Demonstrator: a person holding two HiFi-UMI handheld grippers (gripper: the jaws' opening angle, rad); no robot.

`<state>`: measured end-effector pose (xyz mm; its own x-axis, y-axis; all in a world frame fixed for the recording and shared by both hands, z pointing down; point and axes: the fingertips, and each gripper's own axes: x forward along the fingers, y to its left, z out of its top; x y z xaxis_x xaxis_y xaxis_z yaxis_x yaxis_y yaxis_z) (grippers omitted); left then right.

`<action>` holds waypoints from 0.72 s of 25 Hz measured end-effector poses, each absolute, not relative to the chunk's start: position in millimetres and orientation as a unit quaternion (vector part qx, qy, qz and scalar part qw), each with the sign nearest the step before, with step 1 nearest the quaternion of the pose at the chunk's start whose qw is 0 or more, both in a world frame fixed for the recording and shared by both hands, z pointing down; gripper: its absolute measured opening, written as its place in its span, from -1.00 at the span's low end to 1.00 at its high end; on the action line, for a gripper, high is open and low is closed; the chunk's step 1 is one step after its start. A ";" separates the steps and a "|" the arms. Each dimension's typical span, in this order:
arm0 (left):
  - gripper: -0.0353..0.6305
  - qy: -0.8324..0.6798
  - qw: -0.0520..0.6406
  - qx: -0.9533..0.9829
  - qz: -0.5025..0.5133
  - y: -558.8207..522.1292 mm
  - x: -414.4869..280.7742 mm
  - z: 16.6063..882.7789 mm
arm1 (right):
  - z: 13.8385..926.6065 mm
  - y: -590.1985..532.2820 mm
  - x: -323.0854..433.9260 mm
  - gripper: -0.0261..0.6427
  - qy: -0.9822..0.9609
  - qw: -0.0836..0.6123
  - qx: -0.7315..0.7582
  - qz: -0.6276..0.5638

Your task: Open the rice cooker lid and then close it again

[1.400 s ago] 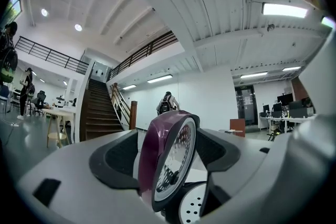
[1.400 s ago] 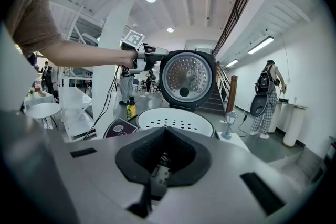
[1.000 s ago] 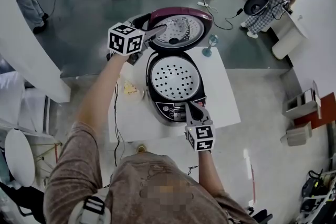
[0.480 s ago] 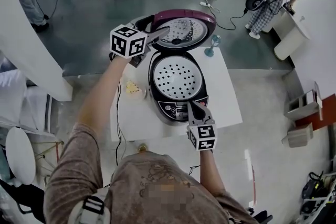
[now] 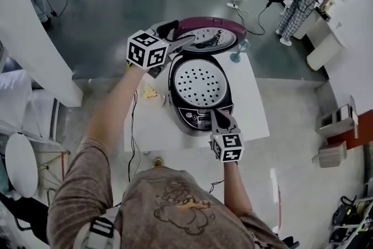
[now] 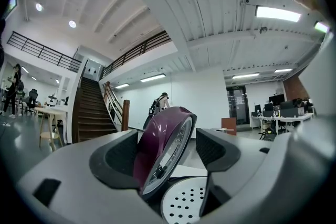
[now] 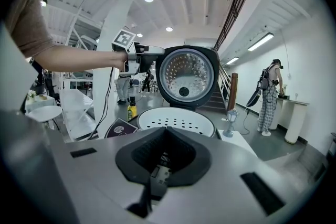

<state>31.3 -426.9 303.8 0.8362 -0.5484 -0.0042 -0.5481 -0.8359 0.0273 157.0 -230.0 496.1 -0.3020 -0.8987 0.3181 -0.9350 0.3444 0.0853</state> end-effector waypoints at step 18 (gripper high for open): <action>0.14 -0.268 0.026 0.963 -0.013 -380.0 32.3 317.1 | 494.0 -230.4 157.1 -0.91 -0.808 0.150 0.565 0.069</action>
<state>32.3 -380.0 317.1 0.8560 -0.5169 -0.0110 -0.5156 -0.8550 0.0562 157.1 -230.4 494.0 -0.3166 -0.8928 0.3204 -0.9342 0.3520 0.0579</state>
